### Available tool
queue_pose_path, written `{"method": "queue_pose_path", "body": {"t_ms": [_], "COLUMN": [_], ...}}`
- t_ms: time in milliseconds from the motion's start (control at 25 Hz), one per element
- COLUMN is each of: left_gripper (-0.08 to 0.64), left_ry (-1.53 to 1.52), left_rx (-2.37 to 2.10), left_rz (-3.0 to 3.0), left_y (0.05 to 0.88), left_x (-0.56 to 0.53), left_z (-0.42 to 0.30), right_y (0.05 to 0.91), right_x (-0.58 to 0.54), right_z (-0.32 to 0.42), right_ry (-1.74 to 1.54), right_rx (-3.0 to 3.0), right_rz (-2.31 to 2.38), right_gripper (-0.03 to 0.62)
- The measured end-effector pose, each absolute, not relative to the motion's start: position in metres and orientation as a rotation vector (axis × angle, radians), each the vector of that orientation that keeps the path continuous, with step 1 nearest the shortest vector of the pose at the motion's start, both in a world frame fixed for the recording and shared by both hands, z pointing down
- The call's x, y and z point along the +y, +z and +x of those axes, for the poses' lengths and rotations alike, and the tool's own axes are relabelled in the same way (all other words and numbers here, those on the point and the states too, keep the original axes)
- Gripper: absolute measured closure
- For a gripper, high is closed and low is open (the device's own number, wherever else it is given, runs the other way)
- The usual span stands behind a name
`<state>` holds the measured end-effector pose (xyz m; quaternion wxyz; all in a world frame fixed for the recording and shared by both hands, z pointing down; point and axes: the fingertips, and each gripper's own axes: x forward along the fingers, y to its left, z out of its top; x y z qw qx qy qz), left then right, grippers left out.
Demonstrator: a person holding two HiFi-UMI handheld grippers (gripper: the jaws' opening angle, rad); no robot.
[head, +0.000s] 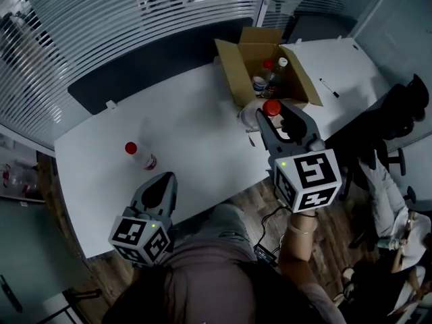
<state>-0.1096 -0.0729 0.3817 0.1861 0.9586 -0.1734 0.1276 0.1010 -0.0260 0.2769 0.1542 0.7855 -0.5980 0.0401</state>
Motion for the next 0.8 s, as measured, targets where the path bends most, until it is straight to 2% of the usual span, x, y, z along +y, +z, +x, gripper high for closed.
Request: {"method": "queue_pose_path", "body": {"t_ms": [800], "left_gripper": [0.552], "left_ry": [0.279], "left_rx": [-0.894], "left_rz": [2.563], "left_y": [0.379], "left_x": [-0.094], "left_z": [-0.163], "right_y": [0.307], "right_x": [-0.114], "right_z": [0.037], "right_ry": [0.155], "right_rx": [-2.066], "right_rz": [1.897], "right_gripper": [0.42]}}
